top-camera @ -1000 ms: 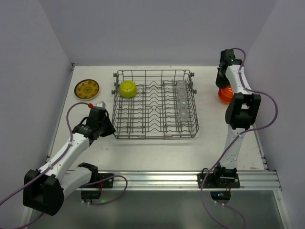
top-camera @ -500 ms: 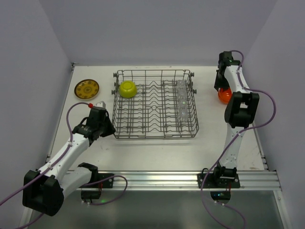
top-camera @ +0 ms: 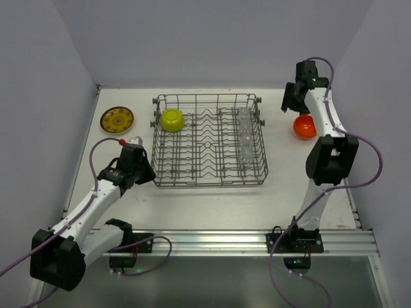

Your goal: Unload the mixed dishes from the dish rack

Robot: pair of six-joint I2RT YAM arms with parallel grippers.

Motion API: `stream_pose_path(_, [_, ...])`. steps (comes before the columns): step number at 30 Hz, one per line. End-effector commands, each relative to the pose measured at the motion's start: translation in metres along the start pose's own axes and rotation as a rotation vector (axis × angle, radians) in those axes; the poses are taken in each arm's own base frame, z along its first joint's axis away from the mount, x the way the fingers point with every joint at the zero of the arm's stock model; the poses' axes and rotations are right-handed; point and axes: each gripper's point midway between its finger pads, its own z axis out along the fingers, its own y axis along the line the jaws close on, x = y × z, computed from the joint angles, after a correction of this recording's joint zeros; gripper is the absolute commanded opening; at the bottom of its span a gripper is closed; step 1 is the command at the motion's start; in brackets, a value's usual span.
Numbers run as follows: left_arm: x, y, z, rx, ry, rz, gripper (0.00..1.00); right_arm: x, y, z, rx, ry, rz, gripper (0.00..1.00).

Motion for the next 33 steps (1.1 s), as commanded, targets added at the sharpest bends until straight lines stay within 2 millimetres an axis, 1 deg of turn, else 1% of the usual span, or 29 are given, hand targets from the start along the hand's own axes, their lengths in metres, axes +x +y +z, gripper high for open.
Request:
stream_pose_path(1, [0.008,-0.014,-0.004,0.072,0.029,0.043,0.0,-0.032,0.065,-0.093,-0.31,-0.245,0.013,0.64])
stream_pose_path(2, [0.008,-0.014,-0.004,0.073,0.028,0.042,0.0,-0.012,0.092,-0.097,-0.417,-0.214,-0.011,0.68])
stream_pose_path(3, [0.008,-0.014,-0.003,0.069,0.029,0.04,0.0,-0.01,0.107,-0.108,-0.491,-0.23,0.005,0.72])
stream_pose_path(4, [0.008,-0.013,-0.003,0.067,0.029,0.038,0.0,-0.008,0.123,-0.123,-0.584,-0.277,0.007,0.82])
stream_pose_path(5, [0.008,-0.013,-0.003,0.067,0.031,0.039,0.0,0.003,0.151,-0.141,-0.731,-0.245,0.035,0.89])
stream_pose_path(6, [0.009,-0.013,-0.002,0.064,0.033,0.039,0.0,0.006,0.163,-0.15,-0.8,-0.245,0.06,0.95])
stream_pose_path(7, [0.008,-0.013,-0.002,0.064,0.031,0.037,0.0,0.012,0.181,-0.159,-0.887,-0.273,0.066,0.99])
stream_pose_path(8, [0.008,-0.012,-0.002,0.061,0.029,0.039,0.0,0.018,0.194,-0.165,-0.944,-0.258,0.085,0.99])
stream_pose_path(9, [0.008,-0.012,-0.002,0.06,0.028,0.036,0.0,0.021,0.206,-0.172,-0.989,-0.242,0.13,0.99])
stream_pose_path(10, [0.008,-0.011,-0.002,0.054,0.028,0.034,0.0,0.021,0.219,-0.176,-1.021,-0.263,0.134,0.99])
stream_pose_path(11, [0.007,-0.011,-0.003,0.054,0.024,0.033,0.0,0.031,0.239,-0.179,-1.05,-0.222,0.152,0.99])
stream_pose_path(13, [0.007,-0.011,-0.003,0.051,0.024,0.03,0.0,0.031,0.26,-0.183,-1.084,-0.222,0.175,0.99])
stream_pose_path(14, [0.007,-0.011,-0.003,0.051,0.024,0.027,0.0,0.043,0.28,-0.18,-1.095,-0.179,0.175,0.99])
stream_pose_path(15, [0.007,-0.011,-0.004,0.053,0.022,0.026,0.0,0.045,0.289,-0.173,-1.066,-0.175,0.183,0.99])
stream_pose_path(16, [0.007,-0.011,-0.004,0.052,0.023,0.025,0.0,0.038,0.3,-0.18,-1.069,-0.189,0.182,0.99])
stream_pose_path(17, [0.007,-0.011,-0.004,0.051,0.022,0.025,0.0,0.047,0.316,-0.182,-1.07,-0.171,0.166,0.99])
stream_pose_path(18, [0.007,-0.011,-0.004,0.05,0.023,0.023,0.0,0.055,0.329,-0.167,-1.049,-0.135,0.17,0.99])
stream_pose_path(19, [0.004,-0.007,-0.003,0.027,0.009,0.023,0.0,0.048,0.338,-0.171,-1.044,-0.156,0.181,0.99])
stream_pose_path(20, [0.004,-0.007,-0.003,0.026,0.008,0.022,0.0,0.054,0.351,-0.172,-1.051,-0.141,0.183,0.99])
stream_pose_path(21, [0.004,-0.007,-0.003,0.023,0.006,0.019,0.0,0.062,0.362,-0.153,-1.029,-0.106,0.187,0.99])
stream_pose_path(22, [0.003,-0.005,-0.003,0.016,0.0,0.019,0.0,0.057,0.372,-0.157,-1.041,-0.106,0.198,0.99])
stream_pose_path(23, [0.002,-0.005,-0.003,0.01,-0.002,0.016,0.0,0.058,0.379,-0.153,-1.046,-0.077,0.222,0.99])
stream_pose_path(24, [0.002,-0.004,-0.003,0.007,-0.006,0.013,0.0,0.064,0.388,-0.136,-1.028,-0.047,0.239,0.99])
stream_pose_path(25, [0.001,-0.002,-0.003,-0.004,-0.012,0.011,0.0,0.059,0.393,-0.135,-1.033,-0.051,0.258,0.99])
stream_pose_path(27, [0.0,-0.001,-0.004,-0.009,-0.018,0.006,0.0,0.056,0.401,-0.122,-1.021,-0.045,0.31,0.99])
stream_pose_path(28, [-0.001,-0.001,-0.004,-0.013,-0.02,0.006,0.0,0.056,0.407,-0.11,-1.003,-0.036,0.321,0.99])
stream_pose_path(30, [-0.001,0.0,-0.003,-0.021,-0.019,0.002,0.0,0.058,0.413,-0.096,-0.971,-0.018,0.329,0.99])
stream_pose_path(31, [-0.001,0.001,-0.004,-0.023,-0.022,0.002,0.0,0.057,0.42,-0.086,-0.963,-0.014,0.331,0.99])
stream_pose_path(33, [-0.003,0.003,-0.004,-0.035,-0.029,-0.003,0.0,0.054,0.425,-0.081,-0.95,-0.009,0.338,0.99])
